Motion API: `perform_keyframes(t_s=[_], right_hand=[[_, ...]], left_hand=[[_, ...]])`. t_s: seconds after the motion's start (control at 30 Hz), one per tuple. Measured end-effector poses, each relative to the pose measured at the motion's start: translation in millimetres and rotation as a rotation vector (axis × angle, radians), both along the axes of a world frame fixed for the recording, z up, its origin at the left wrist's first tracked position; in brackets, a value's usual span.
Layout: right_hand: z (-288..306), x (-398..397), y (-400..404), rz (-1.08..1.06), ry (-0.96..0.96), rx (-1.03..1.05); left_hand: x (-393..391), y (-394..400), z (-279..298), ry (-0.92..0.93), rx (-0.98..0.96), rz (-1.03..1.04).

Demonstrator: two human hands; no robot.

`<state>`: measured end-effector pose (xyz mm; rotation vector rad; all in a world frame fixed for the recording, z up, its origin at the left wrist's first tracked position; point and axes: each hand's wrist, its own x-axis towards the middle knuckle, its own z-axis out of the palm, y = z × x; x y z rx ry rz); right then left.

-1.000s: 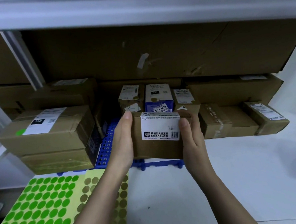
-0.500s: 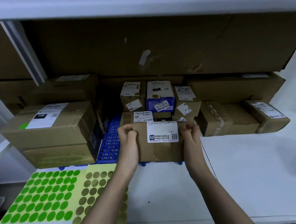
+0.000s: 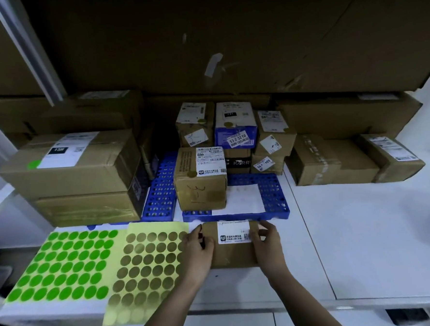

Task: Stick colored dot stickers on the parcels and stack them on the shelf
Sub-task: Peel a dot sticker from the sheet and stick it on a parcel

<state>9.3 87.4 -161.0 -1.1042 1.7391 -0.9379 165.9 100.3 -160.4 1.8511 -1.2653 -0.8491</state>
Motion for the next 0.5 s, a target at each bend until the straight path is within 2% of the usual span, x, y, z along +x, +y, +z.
perform_keyframes(t_s=[0.2, 0.5], right_hand=[[-15.7, 0.7, 9.7, -0.008, 0.106, 0.054], [-18.6, 6.8, 10.7, 0.004, 0.306, 0.05]], left_hand=[[-1.2, 7.1, -8.2, -0.061, -0.02, -0.034], [1.4, 9.6, -9.1, -0.319, 0.066, -0.13]])
